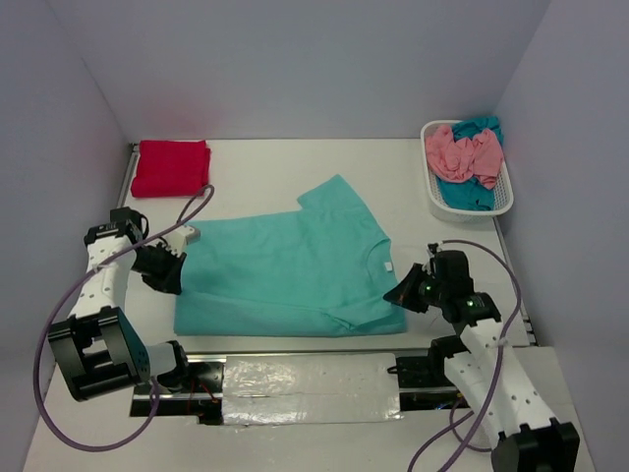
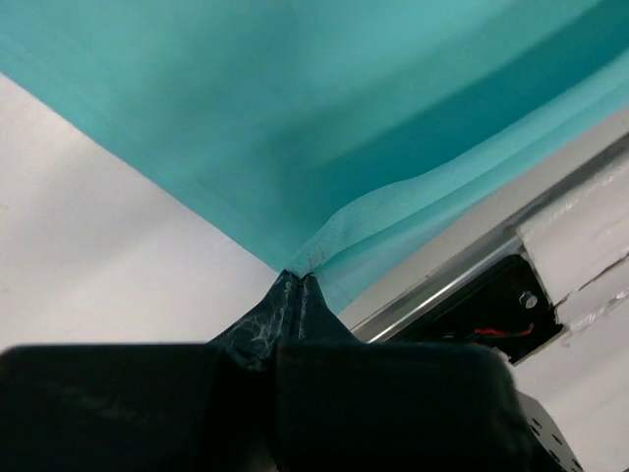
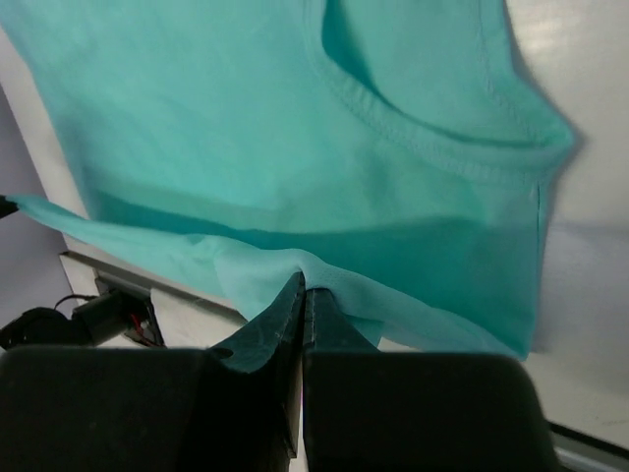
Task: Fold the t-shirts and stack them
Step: Grap the side of the flattened tshirt closest away from the robot with both arms, then fold the flattened tshirt in 1/3 of the way
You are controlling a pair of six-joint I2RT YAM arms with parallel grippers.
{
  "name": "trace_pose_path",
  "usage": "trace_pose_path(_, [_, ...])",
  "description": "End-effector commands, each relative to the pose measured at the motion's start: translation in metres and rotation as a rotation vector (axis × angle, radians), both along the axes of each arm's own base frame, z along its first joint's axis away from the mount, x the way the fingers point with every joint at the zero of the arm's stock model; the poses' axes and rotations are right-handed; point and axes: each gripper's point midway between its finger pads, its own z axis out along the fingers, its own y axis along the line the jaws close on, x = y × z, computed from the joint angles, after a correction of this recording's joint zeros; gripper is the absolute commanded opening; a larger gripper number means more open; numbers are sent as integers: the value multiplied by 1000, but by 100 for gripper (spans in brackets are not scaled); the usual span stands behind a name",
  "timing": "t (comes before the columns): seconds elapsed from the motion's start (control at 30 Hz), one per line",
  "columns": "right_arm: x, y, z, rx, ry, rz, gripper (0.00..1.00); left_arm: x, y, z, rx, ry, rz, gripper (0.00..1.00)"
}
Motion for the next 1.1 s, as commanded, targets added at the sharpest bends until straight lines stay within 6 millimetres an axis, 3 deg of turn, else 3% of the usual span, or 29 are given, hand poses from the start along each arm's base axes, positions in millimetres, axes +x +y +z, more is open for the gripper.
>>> trace_pose_path(0.0, [53,3,40,-31,-188,19,0,26,7,14,1,-41,94,0])
trace_pose_path(0.03, [64,2,48,-51,-212,19,0,32,8,11,-3,-37,124,0])
trace_pose_path(0.07, [72,0,39,-72,-175,24,0,32,8,9,-7,-29,134,0])
trace_pose_path(0.13, [88,2,45,-102,-208,56,0,33,14,1,17,-1,180,0])
trace_pose_path(0.17, [92,2,34,-113,-165,69,0,29,15,-5,30,20,187,0])
trace_pose_path(0.4, [128,10,26,-140,-167,118,0,10,31,-29,138,81,243,0])
trace_pose_path(0.73, [150,15,5,-191,-121,184,0,1,43,-46,211,126,299,0])
trace_pose_path(0.87, [157,16,-7,-203,-82,191,0,14,39,-46,168,113,308,0])
trace_pose_path(0.93, [158,15,-15,-211,-55,195,0,25,41,-44,160,90,316,20])
trace_pose_path(0.97, [159,15,-16,-214,-45,196,6,29,41,-45,156,87,318,30])
trace_pose_path(1.0, [161,15,-18,-215,-39,199,36,39,44,-43,158,62,331,43])
trace_pose_path(1.07, [164,13,-22,-235,-6,200,58,48,50,-43,169,51,341,51])
